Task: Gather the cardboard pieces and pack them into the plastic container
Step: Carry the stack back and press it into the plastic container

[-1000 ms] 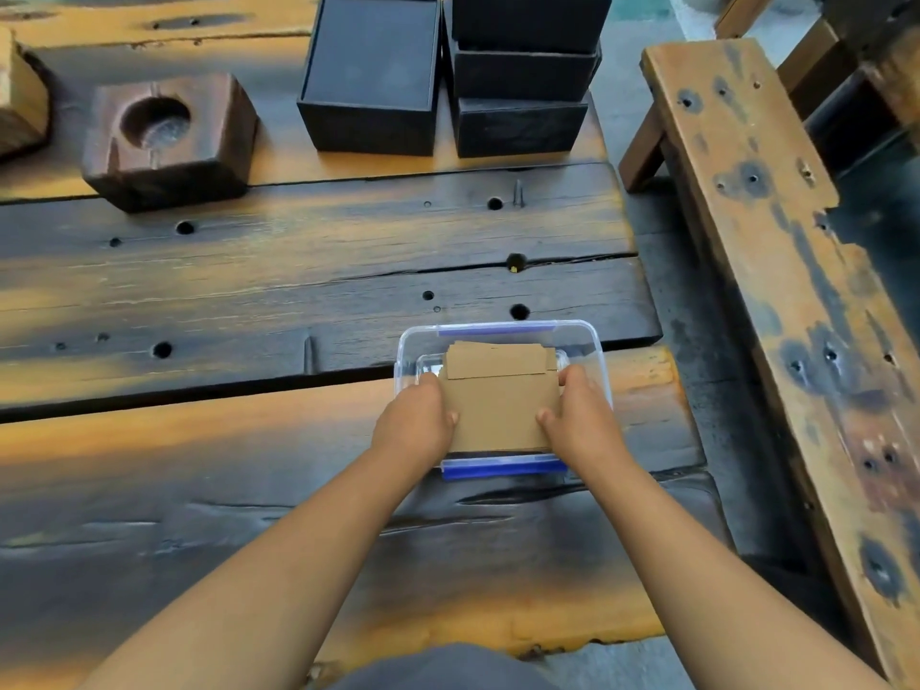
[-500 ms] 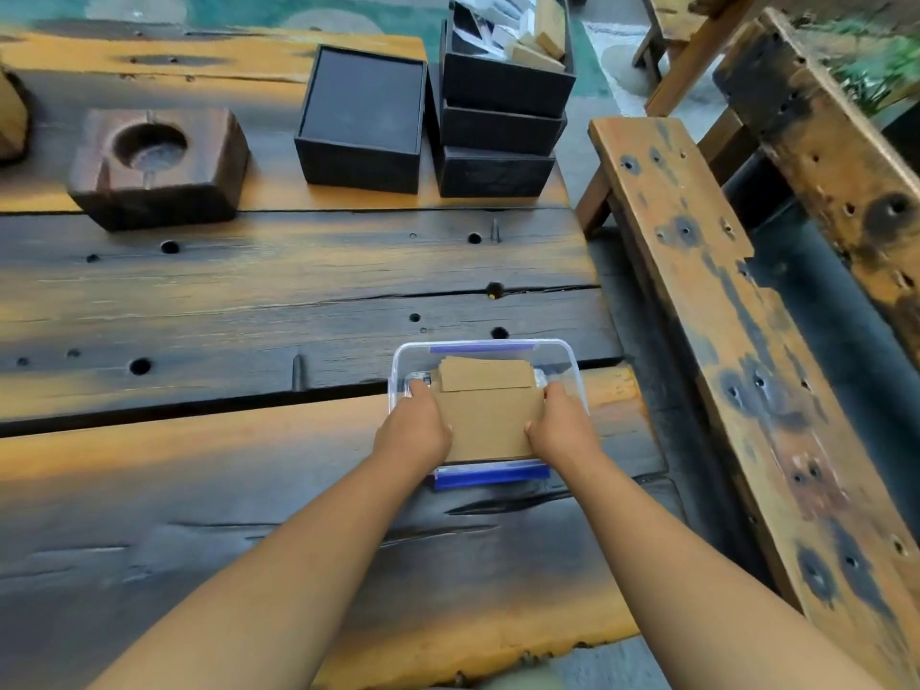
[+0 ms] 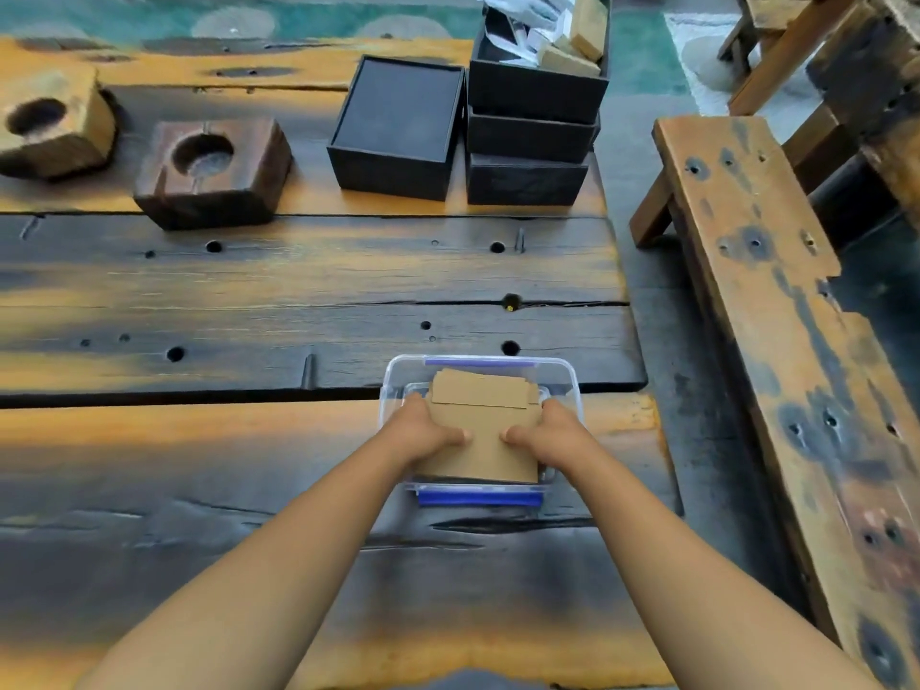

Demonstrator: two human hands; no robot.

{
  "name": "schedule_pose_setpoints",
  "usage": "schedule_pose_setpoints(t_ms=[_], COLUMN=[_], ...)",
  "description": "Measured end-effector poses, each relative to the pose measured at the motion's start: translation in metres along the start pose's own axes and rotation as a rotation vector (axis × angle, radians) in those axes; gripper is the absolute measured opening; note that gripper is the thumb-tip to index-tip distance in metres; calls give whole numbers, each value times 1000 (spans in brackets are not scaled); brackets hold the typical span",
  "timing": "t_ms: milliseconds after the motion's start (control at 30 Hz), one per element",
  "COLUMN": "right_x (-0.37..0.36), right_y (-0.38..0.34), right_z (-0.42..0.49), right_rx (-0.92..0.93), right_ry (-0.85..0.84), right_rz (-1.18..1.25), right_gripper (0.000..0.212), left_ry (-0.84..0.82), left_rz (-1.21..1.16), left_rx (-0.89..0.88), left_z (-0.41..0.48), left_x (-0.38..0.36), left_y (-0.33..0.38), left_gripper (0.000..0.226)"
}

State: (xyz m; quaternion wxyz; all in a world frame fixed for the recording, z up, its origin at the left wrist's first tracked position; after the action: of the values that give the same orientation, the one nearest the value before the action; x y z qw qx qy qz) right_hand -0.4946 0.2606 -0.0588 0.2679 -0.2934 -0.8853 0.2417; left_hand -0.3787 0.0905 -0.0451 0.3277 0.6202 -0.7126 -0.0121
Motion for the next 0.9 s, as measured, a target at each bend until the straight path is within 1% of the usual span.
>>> schedule_pose_setpoints(t_ms=[67, 167, 233, 300, 367, 433, 567, 667, 800, 867, 900], right_x=[-2, -5, -6, -7, -8, -8, -7, -5, -7, -8, -9], right_y=[-1, -6, -7, -10, -11, -13, -14, -17, -18, -17, -16], right_z=[6, 7, 9, 9, 9, 8, 9, 12, 15, 15, 14], right_rx=[-52, -124, -172, -187, -186, -194, -278, -285, -208, -170, -159], right_ry=[-40, -91, -122, -152, -158, -165, -257, -276, -246, -245, -253], right_rz=[5, -49, -71, -105, -143, -192, -278, -312, -305, -254, -210], right_gripper=[56, 55, 63, 76, 86, 89, 93, 92, 93, 85, 74], left_ry=[-54, -185, -252, -297, -332, -365, -383, -396, -418, -412, -402], left_rz=[15, -7, -5, 16, 38, 53, 96, 71, 41, 31, 24], left_rx=[56, 172, 214, 237, 260, 276, 263, 243, 227, 228, 230], left_z=[0, 3, 6, 7, 9, 13, 20, 21, 22, 21, 21], left_x=[1, -1, -1, 0, -1, -3, -6, -6, -5, -5, -4], left_y=[2, -1, -1, -1, -2, -3, -3, -4, -4, -3, -3], left_gripper=[75, 75, 74, 80, 85, 88, 89, 85, 83, 81, 80])
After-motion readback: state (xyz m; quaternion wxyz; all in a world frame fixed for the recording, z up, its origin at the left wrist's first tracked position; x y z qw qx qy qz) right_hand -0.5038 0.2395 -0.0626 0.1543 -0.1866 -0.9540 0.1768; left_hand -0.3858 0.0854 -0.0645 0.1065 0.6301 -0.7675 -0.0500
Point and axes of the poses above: each hand's wrist, its own z-axis towards the middle knuckle, its own x-axis out of the back of the hand, y = z × x, the point moved 8 cm from there along z, towards the middle knuckle, and after that the axes turned 12 degrees about z, right-handed, at the moved point
